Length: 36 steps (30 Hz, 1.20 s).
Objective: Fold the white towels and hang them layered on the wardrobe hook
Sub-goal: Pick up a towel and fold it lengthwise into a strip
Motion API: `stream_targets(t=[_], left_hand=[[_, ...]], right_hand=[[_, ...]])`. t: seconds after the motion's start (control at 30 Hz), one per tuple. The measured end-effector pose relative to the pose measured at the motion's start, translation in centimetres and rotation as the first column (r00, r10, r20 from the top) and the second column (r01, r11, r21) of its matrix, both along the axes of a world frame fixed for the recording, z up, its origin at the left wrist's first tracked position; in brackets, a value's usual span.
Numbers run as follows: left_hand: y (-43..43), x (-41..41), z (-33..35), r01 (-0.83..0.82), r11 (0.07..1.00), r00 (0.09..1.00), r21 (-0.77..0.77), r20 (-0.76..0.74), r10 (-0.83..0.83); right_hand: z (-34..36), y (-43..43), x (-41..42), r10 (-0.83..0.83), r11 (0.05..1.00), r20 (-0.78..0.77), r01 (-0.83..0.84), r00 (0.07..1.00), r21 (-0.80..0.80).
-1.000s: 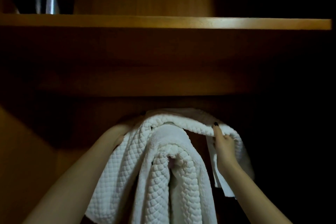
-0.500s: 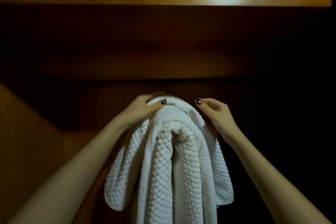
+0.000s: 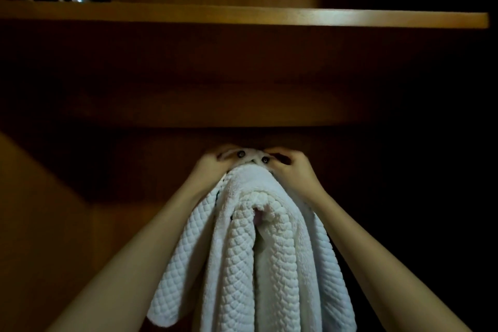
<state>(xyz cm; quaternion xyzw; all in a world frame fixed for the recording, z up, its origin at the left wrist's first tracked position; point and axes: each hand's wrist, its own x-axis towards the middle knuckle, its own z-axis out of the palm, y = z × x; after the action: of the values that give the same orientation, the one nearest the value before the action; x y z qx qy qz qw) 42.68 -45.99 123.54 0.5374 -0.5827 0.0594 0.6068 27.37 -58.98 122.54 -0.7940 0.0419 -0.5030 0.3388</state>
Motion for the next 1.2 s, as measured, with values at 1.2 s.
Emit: stream_targets(t=[1.2], left_hand=[[6.7, 4.1, -17.0, -0.355, 0.931, 0.934, 0.082, -0.017, 0.358]], right_hand=[[4.4, 15.1, -0.9, -0.521, 0.664, -0.401, 0.063, 0.754, -0.745]])
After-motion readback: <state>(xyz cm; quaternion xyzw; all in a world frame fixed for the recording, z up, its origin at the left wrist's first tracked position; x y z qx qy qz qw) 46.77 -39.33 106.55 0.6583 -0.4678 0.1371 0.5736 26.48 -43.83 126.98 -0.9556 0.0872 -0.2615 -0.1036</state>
